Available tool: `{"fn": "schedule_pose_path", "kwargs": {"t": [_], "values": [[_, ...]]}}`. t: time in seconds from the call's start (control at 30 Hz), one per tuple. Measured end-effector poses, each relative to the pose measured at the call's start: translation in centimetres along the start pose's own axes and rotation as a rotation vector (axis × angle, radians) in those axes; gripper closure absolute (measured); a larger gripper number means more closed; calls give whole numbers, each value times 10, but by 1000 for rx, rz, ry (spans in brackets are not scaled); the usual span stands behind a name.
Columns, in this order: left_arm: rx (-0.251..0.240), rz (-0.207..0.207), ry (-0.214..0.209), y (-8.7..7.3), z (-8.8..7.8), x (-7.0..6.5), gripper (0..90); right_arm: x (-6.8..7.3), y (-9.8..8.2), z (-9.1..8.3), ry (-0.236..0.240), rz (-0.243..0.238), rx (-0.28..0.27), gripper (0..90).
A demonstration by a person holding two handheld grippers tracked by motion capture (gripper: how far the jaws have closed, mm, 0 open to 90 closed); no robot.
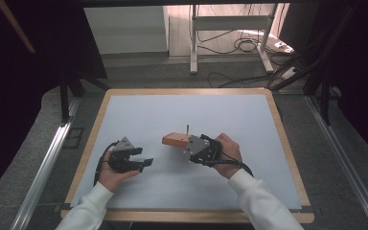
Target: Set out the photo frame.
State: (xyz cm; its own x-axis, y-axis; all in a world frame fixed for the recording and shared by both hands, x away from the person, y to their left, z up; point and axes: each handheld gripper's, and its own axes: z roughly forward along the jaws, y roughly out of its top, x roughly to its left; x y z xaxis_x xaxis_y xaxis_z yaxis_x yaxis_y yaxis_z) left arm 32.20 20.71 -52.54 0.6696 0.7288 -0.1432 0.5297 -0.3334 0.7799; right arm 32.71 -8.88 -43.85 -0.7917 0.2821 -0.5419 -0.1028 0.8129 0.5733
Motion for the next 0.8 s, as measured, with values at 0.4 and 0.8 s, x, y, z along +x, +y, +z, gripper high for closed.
{"fn": "schedule_pose_path", "kwargs": {"t": [0.4,0.8], "values": [[-1,-3,-3,0,0,1,313,-4,5,1,-4,-4,-19,675],[-7,-6,-4,0,-1,0,314,-12,9,-10,47,63,-69,692]]}}
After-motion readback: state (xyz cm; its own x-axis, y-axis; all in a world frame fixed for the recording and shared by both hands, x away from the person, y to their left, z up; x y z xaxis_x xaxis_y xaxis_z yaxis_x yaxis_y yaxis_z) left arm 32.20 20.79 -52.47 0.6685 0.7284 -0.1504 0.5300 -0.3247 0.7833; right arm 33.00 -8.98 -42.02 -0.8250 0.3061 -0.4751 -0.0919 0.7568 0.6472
